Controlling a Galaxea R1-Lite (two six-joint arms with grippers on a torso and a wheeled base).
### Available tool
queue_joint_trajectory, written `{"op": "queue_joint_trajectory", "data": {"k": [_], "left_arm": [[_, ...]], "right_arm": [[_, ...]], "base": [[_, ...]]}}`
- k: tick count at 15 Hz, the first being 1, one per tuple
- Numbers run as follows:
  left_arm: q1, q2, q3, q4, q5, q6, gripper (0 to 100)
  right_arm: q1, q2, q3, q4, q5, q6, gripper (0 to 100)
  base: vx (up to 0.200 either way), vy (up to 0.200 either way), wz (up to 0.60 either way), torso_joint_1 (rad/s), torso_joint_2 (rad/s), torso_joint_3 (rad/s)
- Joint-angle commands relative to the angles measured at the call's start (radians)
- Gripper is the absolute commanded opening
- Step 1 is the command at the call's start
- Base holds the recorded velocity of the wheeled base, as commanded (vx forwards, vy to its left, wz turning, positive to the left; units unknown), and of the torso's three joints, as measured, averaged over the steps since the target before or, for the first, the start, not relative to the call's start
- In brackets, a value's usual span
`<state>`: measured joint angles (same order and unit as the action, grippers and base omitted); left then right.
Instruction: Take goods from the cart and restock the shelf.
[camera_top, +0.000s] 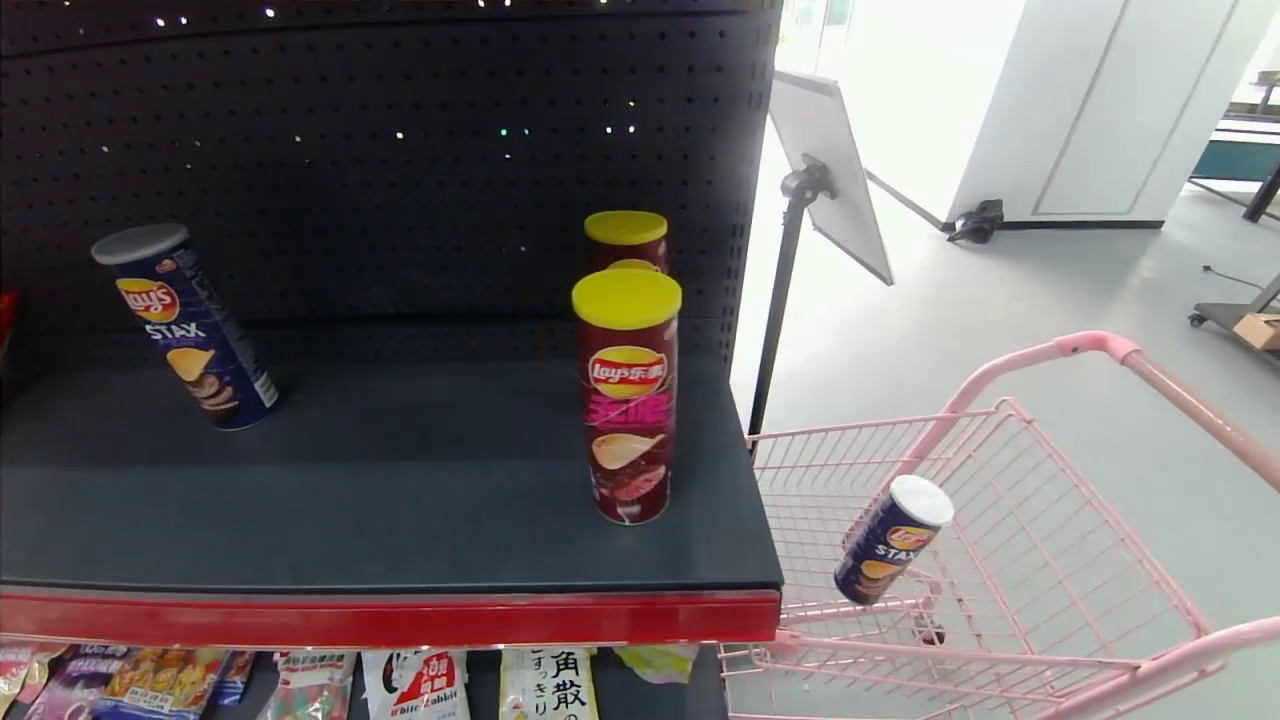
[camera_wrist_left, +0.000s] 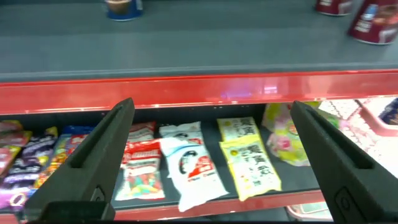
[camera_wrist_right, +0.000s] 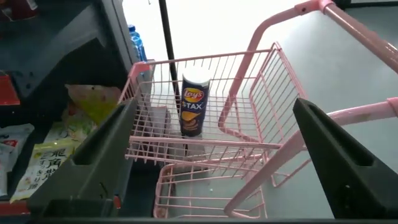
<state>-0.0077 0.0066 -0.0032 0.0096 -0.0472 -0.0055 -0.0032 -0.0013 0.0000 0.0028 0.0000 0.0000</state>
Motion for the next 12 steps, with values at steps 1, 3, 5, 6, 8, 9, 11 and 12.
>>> {"op": "queue_joint_trajectory", "data": {"k": [1,3,5,6,8,9,11,12], "left_arm": [[0.000,0.000,0.000,0.000,0.000,-0.001,100],[0.000,0.000,0.000,0.000,0.000,-0.001,100],[0.000,0.000,0.000,0.000,0.000,-0.001,100],[0.000,0.000,0.000,0.000,0.000,-0.001,100],[0.000,0.000,0.000,0.000,0.000,-0.001,100],[0.000,0.000,0.000,0.000,0.000,-0.001,100],[0.000,0.000,0.000,0.000,0.000,-0.001,100],[0.000,0.000,0.000,0.000,0.000,-0.001,100]], "right_arm": [[0.000,0.001,-0.002,0.000,0.000,0.000,100],[0.000,0.001,0.000,0.000,0.000,0.000,100],[0.000,0.001,0.000,0.000,0.000,0.002,100],[0.000,0.001,0.000,0.000,0.000,0.000,100],[-0.001,0.001,0.000,0.000,0.000,0.002,100],[0.000,0.001,-0.002,0.000,0.003,0.000,100],[0.000,0.001,0.000,0.000,0.003,0.000,100],[0.000,0.001,0.000,0.000,0.003,0.000,100]], "base": [[0.000,-0.200,0.00,0.007,0.00,0.002],[0.000,0.000,0.00,0.000,0.00,0.000],[0.000,0.000,0.00,0.000,0.00,0.000],[0.000,0.000,0.00,0.000,0.00,0.000],[0.000,0.000,0.00,0.000,0.00,0.000],[0.000,0.000,0.00,0.000,0.00,0.000],[0.000,0.000,0.00,0.000,0.00,0.000],[0.000,0.000,0.00,0.000,0.00,0.000]]}}
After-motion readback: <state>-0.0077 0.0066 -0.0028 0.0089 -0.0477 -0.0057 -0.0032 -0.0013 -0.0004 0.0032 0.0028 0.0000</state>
